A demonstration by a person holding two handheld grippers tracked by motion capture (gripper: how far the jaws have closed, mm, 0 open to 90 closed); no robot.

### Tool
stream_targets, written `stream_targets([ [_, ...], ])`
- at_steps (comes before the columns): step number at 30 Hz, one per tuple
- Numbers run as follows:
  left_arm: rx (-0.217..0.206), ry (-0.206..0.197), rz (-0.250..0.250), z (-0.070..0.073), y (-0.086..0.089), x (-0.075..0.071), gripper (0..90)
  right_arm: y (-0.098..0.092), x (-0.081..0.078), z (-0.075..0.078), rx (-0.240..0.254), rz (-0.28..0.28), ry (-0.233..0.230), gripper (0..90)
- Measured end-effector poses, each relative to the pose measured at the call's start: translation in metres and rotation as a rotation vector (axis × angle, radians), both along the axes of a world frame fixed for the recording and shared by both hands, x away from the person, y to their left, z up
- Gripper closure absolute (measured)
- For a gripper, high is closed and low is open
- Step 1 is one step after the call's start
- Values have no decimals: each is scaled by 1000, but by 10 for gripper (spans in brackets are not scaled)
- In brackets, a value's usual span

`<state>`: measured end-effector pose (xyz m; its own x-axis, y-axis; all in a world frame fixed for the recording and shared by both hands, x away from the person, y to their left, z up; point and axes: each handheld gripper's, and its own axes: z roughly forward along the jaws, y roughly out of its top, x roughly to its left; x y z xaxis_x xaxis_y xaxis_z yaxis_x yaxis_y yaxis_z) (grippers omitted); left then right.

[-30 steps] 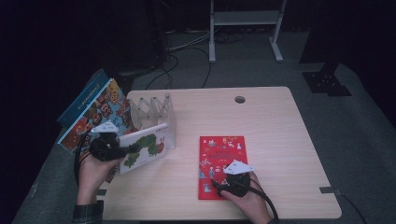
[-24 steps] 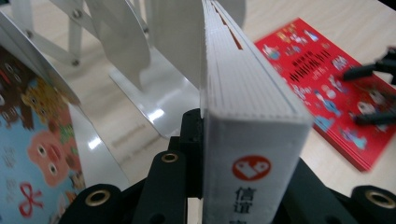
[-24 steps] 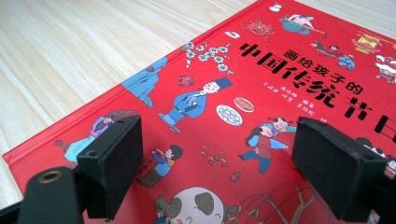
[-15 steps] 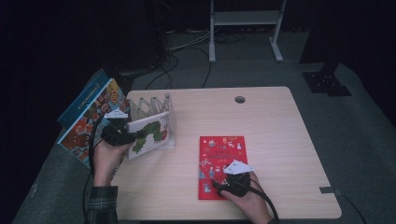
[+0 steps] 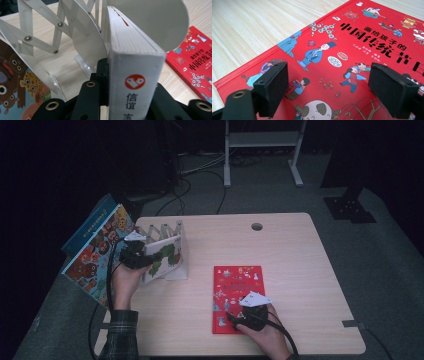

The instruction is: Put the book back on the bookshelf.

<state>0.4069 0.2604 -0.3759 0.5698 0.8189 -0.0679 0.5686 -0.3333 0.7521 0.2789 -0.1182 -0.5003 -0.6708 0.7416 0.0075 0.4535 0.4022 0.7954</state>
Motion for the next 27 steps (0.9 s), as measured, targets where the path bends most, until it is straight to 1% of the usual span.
stream_targets([
  [2,12,-6,1,0,-2,-1,751,0,0,0,0,1,-1,157],
  [5,21,-10,2,-4,-3,-5,748,0,0,0,-1,1,-2,157],
  [8,39,6,-2,-12,-5,-7,744,0,0,0,-1,1,-1,157],
  [9,44,18,-4,-16,-6,-7,743,0,0,0,-2,2,-5,157],
  [10,51,18,-10,-18,-6,-7,742,0,0,0,-1,1,-2,157],
  [12,54,33,-7,-23,-9,-8,740,0,0,0,-1,1,-1,157],
  [14,73,42,-13,-27,-11,-8,737,0,0,0,-1,1,-1,157],
  [16,77,62,-17,-32,-12,-7,734,0,0,0,-1,1,-1,157],
  [18,92,81,-26,-38,-15,-7,730,0,0,0,-1,1,0,157],
  [20,108,89,-35,-43,-16,-6,725,0,0,0,-1,1,-1,157],
  [24,91,108,-26,-47,-12,-7,725,0,0,0,-1,1,-1,157],
  [27,65,106,-34,-48,-10,-7,720,0,0,0,-1,1,0,157],
])
